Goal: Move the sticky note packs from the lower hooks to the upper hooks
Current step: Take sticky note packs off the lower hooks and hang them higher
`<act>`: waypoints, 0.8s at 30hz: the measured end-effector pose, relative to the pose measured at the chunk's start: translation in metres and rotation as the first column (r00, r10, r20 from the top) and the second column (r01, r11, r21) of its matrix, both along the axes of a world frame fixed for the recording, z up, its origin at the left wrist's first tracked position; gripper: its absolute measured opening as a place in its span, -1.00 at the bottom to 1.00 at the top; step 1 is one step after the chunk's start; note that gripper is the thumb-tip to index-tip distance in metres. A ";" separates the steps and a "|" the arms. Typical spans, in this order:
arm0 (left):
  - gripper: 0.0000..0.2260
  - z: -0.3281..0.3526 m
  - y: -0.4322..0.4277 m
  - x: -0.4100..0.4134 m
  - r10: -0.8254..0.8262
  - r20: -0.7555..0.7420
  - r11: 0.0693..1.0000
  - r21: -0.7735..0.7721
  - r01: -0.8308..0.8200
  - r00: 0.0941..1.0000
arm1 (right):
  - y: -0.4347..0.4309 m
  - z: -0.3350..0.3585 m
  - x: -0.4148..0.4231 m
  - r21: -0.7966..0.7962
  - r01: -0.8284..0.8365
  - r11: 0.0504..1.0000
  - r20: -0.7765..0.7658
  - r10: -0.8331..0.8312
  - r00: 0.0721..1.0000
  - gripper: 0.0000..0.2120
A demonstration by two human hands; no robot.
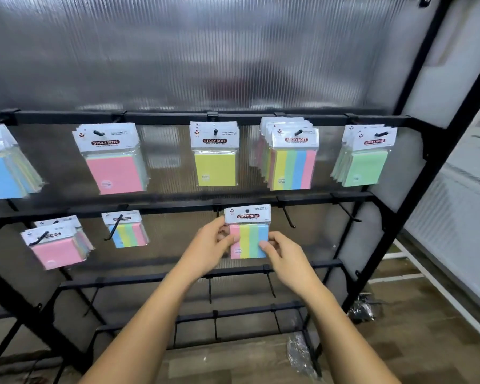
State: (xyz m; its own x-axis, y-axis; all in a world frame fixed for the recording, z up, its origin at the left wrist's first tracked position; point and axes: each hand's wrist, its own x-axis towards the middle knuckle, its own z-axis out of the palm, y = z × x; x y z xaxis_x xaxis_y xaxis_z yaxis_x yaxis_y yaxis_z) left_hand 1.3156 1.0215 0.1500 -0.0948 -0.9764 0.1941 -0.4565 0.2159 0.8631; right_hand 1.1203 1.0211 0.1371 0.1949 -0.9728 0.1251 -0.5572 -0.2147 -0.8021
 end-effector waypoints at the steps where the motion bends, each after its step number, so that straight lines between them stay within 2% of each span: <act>1: -0.73 0.002 0.000 -0.006 -0.025 -0.033 1.000 0.014 0.026 0.999 | 0.000 0.001 -0.008 -0.039 0.001 0.999 -0.002 -0.001 1.000 -0.84; 4: -0.74 0.009 -0.005 -0.024 -0.064 -0.081 0.998 -0.011 0.063 0.995 | 0.000 0.008 -0.029 -0.123 0.005 0.992 0.029 -0.001 1.000 -0.82; 8: -0.90 0.020 -0.010 -0.043 -0.046 -0.068 0.997 -0.061 0.041 0.997 | -0.003 0.022 -0.051 -0.221 0.041 0.975 0.109 -0.018 0.994 -0.83; 13: -0.92 0.023 -0.008 -0.049 -0.004 -0.081 0.999 -0.046 0.000 0.997 | -0.004 0.060 -0.068 -0.280 0.068 0.958 0.208 -0.009 0.978 -0.82; 18: -0.94 0.022 -0.016 -0.051 0.073 0.120 0.993 -0.098 -0.061 0.990 | -0.017 0.093 -0.068 -0.325 0.031 0.945 0.253 0.056 0.966 -0.77; 24: -0.92 0.026 -0.020 -0.052 0.138 0.367 0.982 -0.172 -0.079 0.920 | -0.030 0.117 -0.065 -0.376 0.016 0.926 0.231 0.076 0.970 -0.68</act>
